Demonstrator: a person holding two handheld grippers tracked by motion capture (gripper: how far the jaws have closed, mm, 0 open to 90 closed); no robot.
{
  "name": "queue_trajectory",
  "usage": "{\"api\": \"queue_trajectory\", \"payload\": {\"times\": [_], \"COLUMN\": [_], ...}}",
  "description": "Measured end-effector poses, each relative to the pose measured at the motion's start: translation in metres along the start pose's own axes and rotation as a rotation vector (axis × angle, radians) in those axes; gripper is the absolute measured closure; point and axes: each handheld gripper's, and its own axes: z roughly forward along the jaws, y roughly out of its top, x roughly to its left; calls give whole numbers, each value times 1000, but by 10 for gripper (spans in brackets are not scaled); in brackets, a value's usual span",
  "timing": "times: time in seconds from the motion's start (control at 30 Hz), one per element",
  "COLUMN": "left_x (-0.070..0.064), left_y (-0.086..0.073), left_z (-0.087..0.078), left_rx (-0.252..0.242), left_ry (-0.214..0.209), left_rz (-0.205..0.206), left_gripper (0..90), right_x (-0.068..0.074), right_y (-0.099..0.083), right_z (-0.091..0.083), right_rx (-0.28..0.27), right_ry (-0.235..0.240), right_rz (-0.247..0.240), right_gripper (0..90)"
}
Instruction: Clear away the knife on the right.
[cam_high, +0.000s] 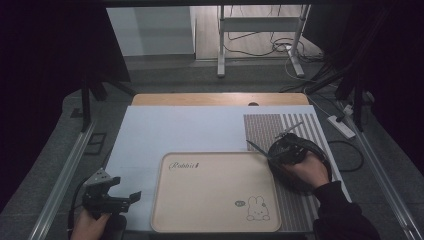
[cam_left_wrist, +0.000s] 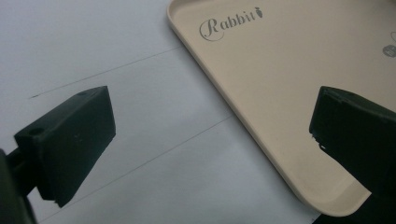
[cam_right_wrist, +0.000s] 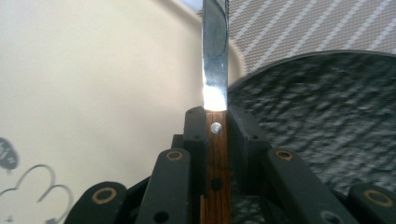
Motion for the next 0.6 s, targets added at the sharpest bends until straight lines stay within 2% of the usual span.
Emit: {"api": "queue_trajectory", "payload": {"times": [0.27,0.6], "left_x": [0,0], "left_y": [0,0], "left_z": [0,0], "left_rx": [0,0], "left_ry": [0,-1], "left_rz": [1,0], "left_gripper": [6,6], "right_x": [29,56], "right_y": [-5,-6], "right_z": [2,6], "right_rx": [4,3], "right_ry": [29,49], "right_rz": [-60,-111], "right_gripper": [773,773]}}
